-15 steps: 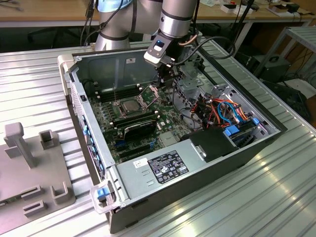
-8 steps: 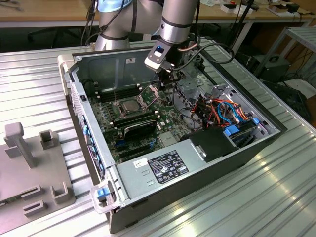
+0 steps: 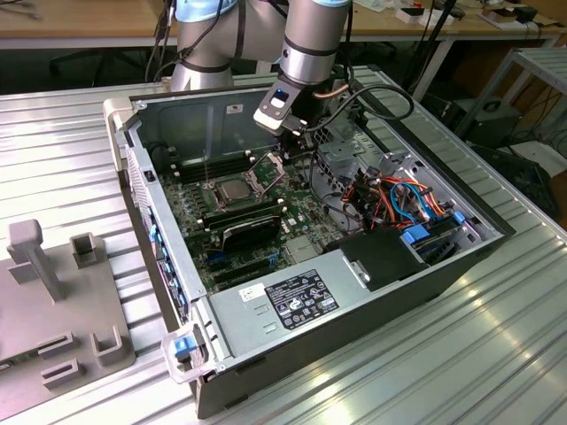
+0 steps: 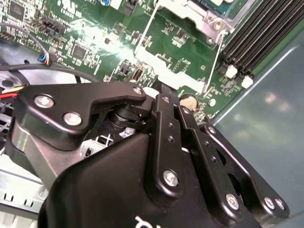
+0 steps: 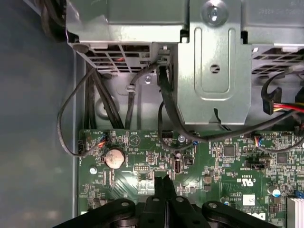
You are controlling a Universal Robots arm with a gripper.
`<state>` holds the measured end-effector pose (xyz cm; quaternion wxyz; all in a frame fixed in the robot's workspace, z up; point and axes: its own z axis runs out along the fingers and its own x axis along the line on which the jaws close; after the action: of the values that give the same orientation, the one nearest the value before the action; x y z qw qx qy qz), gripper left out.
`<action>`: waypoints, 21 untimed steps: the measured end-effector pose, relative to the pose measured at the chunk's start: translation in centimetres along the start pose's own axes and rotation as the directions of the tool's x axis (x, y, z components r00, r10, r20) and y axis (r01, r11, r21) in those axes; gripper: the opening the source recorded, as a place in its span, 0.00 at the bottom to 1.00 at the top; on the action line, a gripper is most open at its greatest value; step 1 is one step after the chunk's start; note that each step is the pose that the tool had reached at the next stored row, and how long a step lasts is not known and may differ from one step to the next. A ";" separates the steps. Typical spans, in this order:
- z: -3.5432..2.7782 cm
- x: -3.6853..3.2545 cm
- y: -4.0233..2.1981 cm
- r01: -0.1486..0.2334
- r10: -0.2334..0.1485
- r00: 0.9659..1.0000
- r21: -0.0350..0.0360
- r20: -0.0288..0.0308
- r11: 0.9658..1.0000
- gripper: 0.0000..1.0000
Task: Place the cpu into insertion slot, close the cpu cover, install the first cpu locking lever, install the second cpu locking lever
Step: 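Close the cpu cover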
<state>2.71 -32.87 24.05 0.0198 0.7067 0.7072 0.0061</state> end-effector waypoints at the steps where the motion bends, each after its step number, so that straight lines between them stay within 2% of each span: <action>1: 0.00 0.00 -0.21 0.000 0.000 1.000 0.001 0.000 1.000 0.11; 4: -0.02 0.01 -0.81 0.000 0.000 1.000 0.003 -0.001 1.000 0.11; 16: -0.08 0.07 -2.19 0.000 0.000 1.000 0.006 -0.002 1.000 0.11; 19: -0.09 0.09 -2.66 0.000 0.000 1.000 0.006 -0.002 1.000 0.11; 21: -0.12 0.12 -3.20 0.000 0.000 1.000 0.006 -0.002 1.000 0.11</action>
<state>-0.49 -32.75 24.04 0.0169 0.7067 0.7073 0.0044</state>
